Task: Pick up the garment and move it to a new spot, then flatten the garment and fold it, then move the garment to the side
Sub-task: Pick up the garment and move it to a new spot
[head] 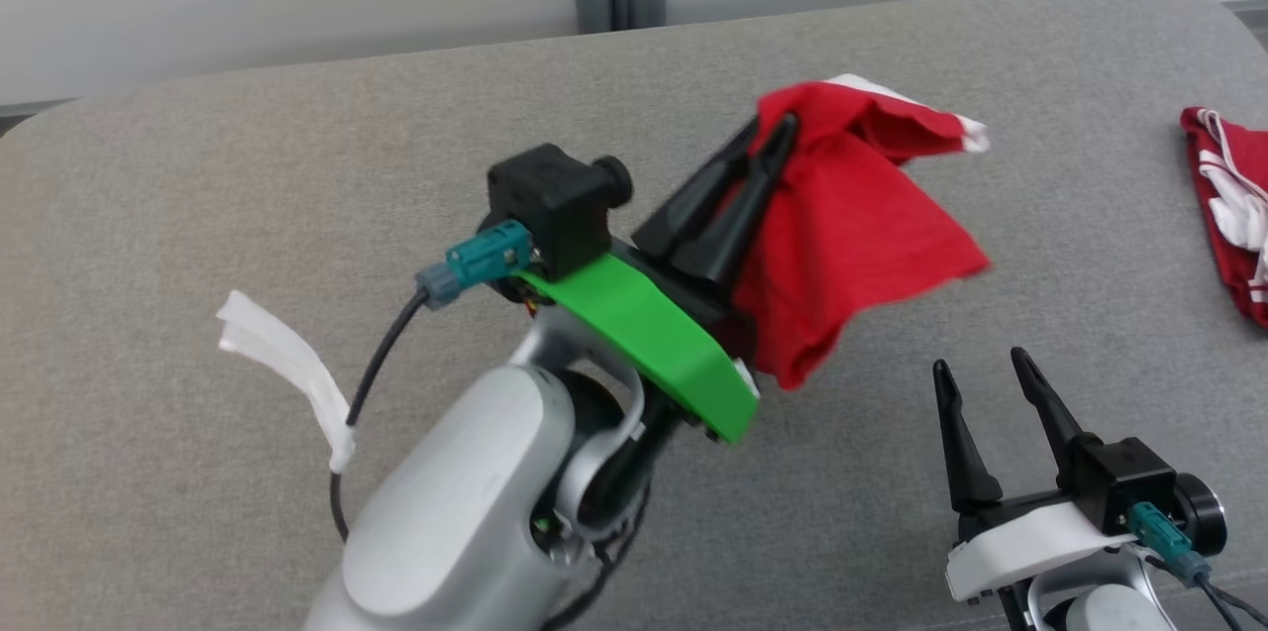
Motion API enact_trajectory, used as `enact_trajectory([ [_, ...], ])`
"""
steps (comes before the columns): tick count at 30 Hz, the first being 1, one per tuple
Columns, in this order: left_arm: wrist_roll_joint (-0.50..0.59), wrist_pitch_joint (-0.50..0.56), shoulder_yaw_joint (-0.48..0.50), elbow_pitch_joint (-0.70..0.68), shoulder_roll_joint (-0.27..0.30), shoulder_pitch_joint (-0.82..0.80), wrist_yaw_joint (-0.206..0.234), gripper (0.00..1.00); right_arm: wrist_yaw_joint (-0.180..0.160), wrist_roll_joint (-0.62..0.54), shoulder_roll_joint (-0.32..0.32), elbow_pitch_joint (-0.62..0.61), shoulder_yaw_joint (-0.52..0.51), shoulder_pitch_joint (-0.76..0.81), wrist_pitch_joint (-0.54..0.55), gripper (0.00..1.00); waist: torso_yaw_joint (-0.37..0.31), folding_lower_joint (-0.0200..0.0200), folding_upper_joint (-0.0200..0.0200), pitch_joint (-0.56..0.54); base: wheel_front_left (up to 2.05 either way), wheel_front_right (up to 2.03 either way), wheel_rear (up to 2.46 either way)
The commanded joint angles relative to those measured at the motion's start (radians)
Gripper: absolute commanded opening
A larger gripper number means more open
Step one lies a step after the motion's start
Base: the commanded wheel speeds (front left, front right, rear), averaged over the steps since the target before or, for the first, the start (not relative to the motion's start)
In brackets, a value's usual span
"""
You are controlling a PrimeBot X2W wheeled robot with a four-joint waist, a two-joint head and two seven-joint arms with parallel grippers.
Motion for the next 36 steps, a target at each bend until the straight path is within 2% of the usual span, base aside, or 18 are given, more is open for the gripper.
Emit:
enact_trajectory([
  [1,-0.042,0.009,-0.030,-0.058,0.005,0.027,0.028,0.00,-0.002,0.003,0.000,-0.001,0.000,0.014,-0.003,1.00,-0.042,0.0000,-0.0001,0.003,0.00,0.00,0.00],
  [6,-0.238,0.012,-0.108,-0.203,0.005,0.083,0.120,0.00,-0.002,0.010,0.001,-0.004,-0.002,0.004,-0.003,1.00,-0.080,0.0000,-0.0001,0.024,0.00,0.00,0.00],
  [7,-0.257,0.004,-0.114,-0.193,0.005,0.076,0.153,0.00,-0.002,0.015,0.002,-0.005,-0.001,-0.001,-0.003,1.00,-0.092,0.0000,-0.0001,0.032,0.00,0.00,0.00],
  [9,-0.273,-0.005,-0.100,-0.144,0.006,0.080,0.182,0.00,-0.002,0.023,0.002,-0.005,0.002,-0.008,-0.003,1.00,-0.103,0.0000,-0.0001,0.041,0.00,0.00,0.00],
  [14,-0.254,-0.059,-0.018,0.076,0.038,0.063,0.225,0.00,-0.002,0.031,0.001,0.000,0.008,-0.021,-0.003,1.00,-0.130,0.0000,-0.0001,0.057,0.00,0.00,0.00],
  [19,-0.246,-0.143,0.080,0.290,0.077,0.019,0.245,0.00,-0.002,0.034,0.002,-0.002,0.004,-0.027,-0.003,1.00,-0.144,0.0000,-0.0001,0.068,0.00,0.00,0.00],
  [25,-0.213,-0.254,0.143,0.546,0.120,-0.043,0.246,0.00,-0.002,0.032,0.002,0.004,0.005,-0.028,-0.003,1.00,-0.150,0.0000,-0.0001,0.069,0.00,0.00,0.00],
  [26,-0.199,-0.268,0.141,0.575,0.124,-0.053,0.243,0.14,-0.002,0.032,0.002,0.005,0.005,-0.028,-0.003,1.00,-0.149,0.0000,-0.0001,0.068,0.00,0.00,0.00],
  [27,-0.176,-0.286,0.134,0.611,0.130,-0.065,0.239,0.53,-0.002,0.031,0.002,0.005,0.004,-0.028,-0.003,1.00,-0.148,0.0000,-0.0001,0.067,0.00,0.00,0.00],
  [28,-0.163,-0.297,0.128,0.634,0.133,-0.072,0.235,0.99,-0.002,0.030,0.002,0.006,0.003,-0.027,-0.003,1.00,-0.148,0.0000,-0.0001,0.065,0.00,0.00,0.00],
  [33,-0.087,-0.333,0.104,0.726,0.134,-0.090,0.216,1.00,-0.002,0.022,0.002,0.006,-0.002,-0.022,-0.003,1.00,-0.143,0.0000,-0.0001,0.050,0.00,0.00,0.00],
  [36,-0.022,-0.340,0.129,0.685,0.143,-0.073,0.219,1.00,-0.002,0.019,0.002,0.000,-0.011,-0.013,-0.003,1.00,-0.138,0.0000,-0.0001,0.037,0.00,0.00,0.00],
])
